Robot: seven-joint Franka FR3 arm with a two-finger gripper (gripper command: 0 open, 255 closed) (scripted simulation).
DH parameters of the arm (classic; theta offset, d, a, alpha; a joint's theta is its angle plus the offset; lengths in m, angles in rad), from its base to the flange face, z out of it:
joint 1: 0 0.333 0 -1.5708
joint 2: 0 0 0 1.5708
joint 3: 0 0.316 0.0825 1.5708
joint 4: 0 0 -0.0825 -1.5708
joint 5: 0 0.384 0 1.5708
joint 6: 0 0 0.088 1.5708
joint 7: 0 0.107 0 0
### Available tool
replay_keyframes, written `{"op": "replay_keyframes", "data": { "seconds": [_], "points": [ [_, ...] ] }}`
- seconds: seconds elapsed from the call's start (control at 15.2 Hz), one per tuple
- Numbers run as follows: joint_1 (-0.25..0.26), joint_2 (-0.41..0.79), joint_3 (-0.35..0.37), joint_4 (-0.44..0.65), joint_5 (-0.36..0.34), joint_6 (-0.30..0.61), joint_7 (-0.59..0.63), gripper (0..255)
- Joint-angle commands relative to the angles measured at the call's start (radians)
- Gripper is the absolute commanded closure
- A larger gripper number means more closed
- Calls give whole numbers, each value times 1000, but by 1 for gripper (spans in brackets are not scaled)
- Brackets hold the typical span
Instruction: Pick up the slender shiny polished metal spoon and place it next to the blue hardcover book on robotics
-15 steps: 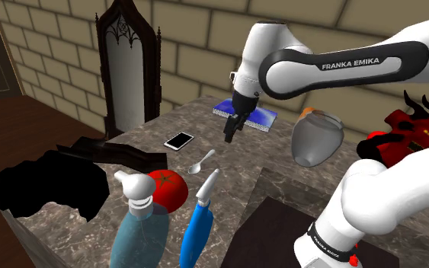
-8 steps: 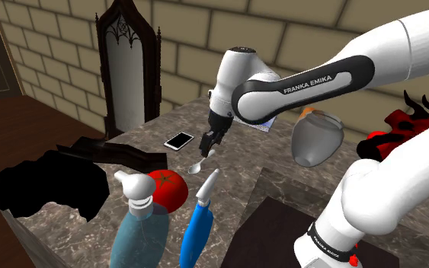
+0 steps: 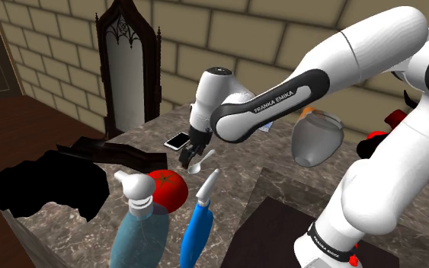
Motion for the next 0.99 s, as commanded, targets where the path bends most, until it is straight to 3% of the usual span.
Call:
{"op": "replay_keyframes", "data": {
  "seconds": [0.0, 0.26, 0.79, 0.86, 0.92],
  "points": [
    [-2, 24, 3, -4, -12, 28, 10, 0],
    [-8, 80, 4, -13, -45, 90, 34, 0],
    [-8, 80, 4, -13, -45, 89, 34, 0],
    [-8, 80, 4, -13, -45, 89, 34, 255],
    [-8, 80, 4, -13, -45, 89, 34, 255]
  ]
}}
